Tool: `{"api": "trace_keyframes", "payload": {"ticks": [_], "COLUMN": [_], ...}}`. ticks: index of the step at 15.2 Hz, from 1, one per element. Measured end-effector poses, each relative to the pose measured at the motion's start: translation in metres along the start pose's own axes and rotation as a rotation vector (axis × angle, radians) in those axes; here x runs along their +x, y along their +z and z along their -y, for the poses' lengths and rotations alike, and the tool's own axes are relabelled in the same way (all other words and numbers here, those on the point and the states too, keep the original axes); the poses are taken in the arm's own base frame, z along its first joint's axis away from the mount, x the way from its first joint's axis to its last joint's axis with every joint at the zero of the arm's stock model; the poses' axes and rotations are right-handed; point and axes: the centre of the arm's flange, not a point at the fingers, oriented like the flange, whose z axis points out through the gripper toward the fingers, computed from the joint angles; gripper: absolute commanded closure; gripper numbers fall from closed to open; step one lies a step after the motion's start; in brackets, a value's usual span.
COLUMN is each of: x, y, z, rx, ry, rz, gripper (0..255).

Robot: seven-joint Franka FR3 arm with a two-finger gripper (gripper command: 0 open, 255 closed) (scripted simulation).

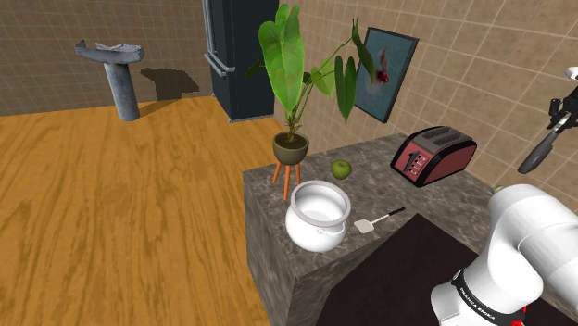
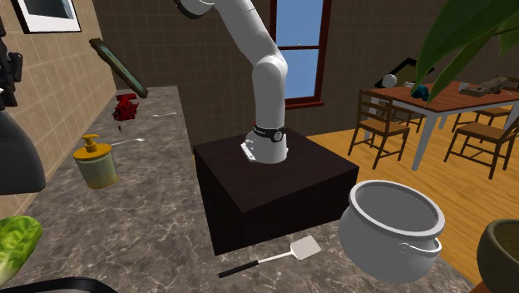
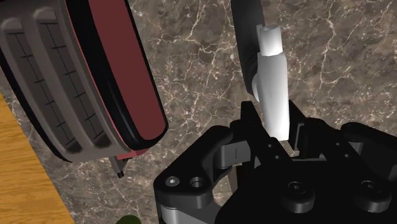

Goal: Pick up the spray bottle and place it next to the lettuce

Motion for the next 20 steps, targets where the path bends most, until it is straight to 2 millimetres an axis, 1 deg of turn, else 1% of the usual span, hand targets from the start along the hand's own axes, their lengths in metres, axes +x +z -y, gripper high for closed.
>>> {"api": "trace_keyframes", "payload": {"ticks": [20], "x": [0.005], "y": [0.104], "z": [0.007], "rx": [0.000], "ry": [0.000], "rz": [0.000], "gripper": [255]}}
